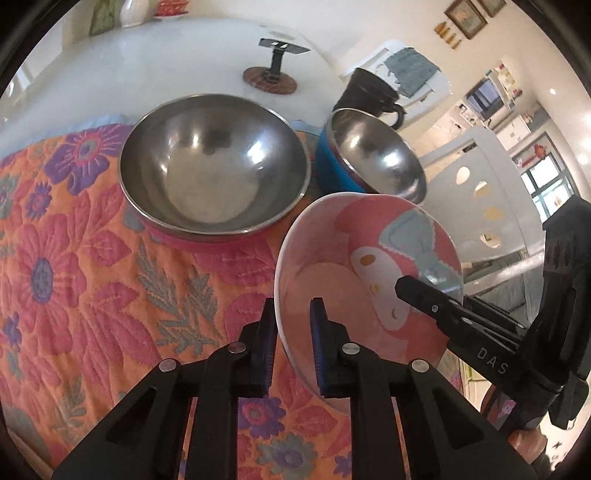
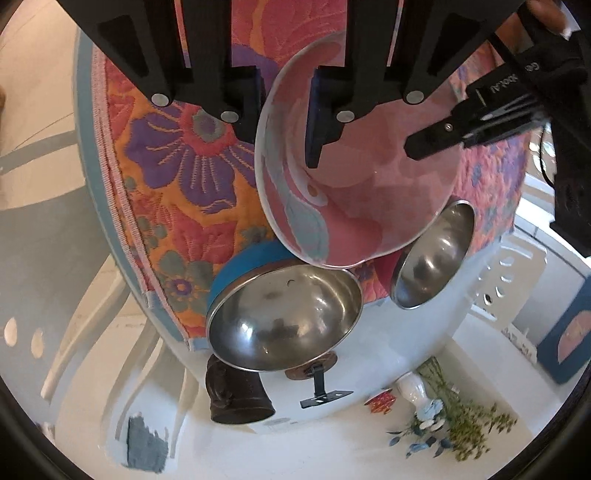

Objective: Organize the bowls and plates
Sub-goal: 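Grasp the pink cartoon bowl rim with both grippers, then lower the pink cartoon bowl onto the tablecloth and open both grippers, then move both grippers to the pink-sided steel bowl and grasp its rim, then lift the pink-sided steel bowl and carry it over the pink cartoon bowl, then lower the steel bowl into the pink cartoon bowl and open both grippers, then move both grippers to the blue-sided steel bowl and grasp its rim, then lift the blue-sided steel bowl and carry it over the bowl stack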

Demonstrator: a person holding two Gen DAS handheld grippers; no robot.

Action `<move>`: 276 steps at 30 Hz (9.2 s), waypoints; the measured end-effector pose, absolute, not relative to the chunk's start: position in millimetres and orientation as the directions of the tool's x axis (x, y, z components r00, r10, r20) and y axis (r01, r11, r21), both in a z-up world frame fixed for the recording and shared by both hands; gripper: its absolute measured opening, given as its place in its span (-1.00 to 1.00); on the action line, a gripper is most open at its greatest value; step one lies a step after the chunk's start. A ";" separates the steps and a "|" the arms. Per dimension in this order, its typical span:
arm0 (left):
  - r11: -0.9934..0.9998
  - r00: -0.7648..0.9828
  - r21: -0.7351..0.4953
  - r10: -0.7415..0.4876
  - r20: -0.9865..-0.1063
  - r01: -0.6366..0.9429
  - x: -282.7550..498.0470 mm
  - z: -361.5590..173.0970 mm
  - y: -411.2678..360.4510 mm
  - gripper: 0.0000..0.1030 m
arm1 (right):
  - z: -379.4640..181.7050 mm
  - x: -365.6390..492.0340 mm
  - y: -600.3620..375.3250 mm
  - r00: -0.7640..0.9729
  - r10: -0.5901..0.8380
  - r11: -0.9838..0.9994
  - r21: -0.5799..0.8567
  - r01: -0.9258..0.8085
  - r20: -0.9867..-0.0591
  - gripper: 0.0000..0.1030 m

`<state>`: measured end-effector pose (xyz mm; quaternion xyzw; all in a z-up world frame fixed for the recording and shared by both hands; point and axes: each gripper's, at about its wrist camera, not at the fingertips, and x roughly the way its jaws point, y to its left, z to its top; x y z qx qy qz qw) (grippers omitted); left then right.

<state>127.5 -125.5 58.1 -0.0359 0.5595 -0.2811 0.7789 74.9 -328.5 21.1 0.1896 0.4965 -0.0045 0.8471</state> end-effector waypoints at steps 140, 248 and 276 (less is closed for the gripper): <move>0.732 0.201 -0.455 -0.613 -0.764 0.507 47.7 157.4 -44.8 -0.57 | 131.7 4.9 -259.7 0.364 0.339 0.835 0.456 0.309 -0.868 -0.62; 0.724 0.026 -0.481 -0.566 -0.824 0.495 256.3 29.7 -208.9 -0.51 | 8.1 180.4 -413.6 0.442 0.218 0.783 0.426 0.452 -0.870 -0.39; 0.673 0.215 -0.477 -0.679 -0.702 0.565 133.2 198.0 -118.9 -0.54 | 158.3 76.2 -339.2 0.521 0.203 0.853 0.411 0.322 -0.829 -0.62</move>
